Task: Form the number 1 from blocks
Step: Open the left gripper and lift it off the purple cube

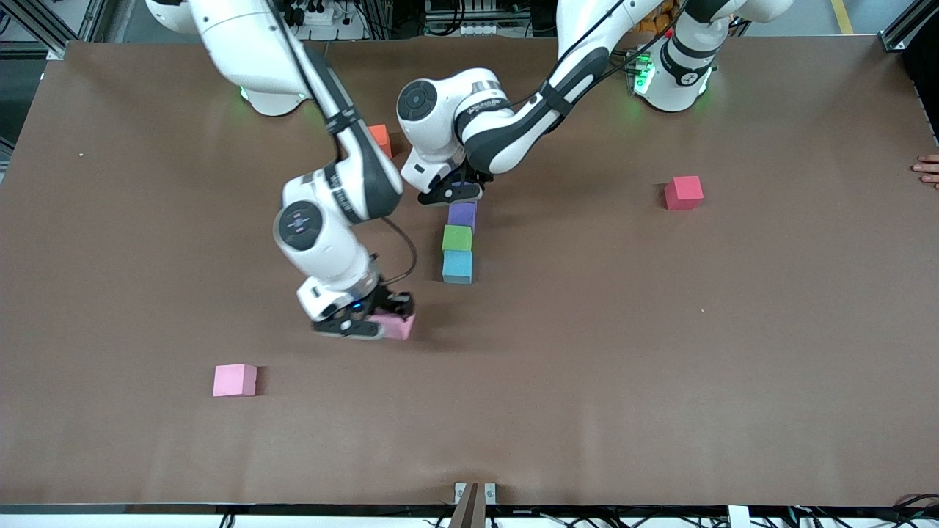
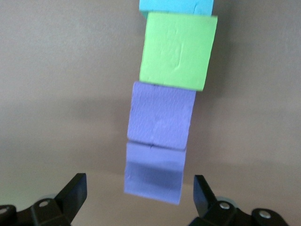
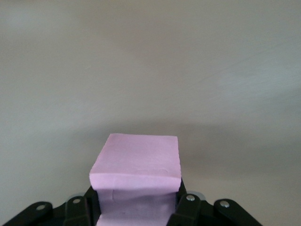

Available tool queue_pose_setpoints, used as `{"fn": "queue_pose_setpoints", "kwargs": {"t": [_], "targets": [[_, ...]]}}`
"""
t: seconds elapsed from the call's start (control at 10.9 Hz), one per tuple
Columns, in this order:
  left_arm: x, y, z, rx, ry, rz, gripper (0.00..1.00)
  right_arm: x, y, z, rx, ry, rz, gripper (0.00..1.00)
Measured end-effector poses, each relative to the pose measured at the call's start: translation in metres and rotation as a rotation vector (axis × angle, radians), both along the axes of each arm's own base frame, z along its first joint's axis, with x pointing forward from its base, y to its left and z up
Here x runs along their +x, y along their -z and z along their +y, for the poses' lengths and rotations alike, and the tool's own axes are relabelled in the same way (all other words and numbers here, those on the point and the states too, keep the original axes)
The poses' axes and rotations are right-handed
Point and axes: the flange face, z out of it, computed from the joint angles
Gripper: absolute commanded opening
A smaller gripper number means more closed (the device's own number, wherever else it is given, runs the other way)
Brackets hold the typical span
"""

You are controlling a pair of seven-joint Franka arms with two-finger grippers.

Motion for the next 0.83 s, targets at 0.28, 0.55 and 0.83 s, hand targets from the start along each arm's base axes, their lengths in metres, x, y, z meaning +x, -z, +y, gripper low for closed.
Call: {"fn": "queue_pose_setpoints", "kwargs": {"t": [0.28, 0.55, 0.83], "targets": [[-0.009, -0.014, 0.017, -0.005, 0.027, -0.027, 1.00, -0.004, 0.000, -0.061, -0.014, -0.046, 0.026, 0.58], [0.024, -0.019, 0.052, -0.024, 0.081, -0.032, 1.00, -0.013, -0.005, -0.081, -0.016, -0.118, 0.027, 0.54], [0.090, -0.039, 0.101, -0.050, 0.155, -0.038, 1.00, -0.020, -0.006, -0.041, -0.010, -0.142, 0.023, 0.54]]}}
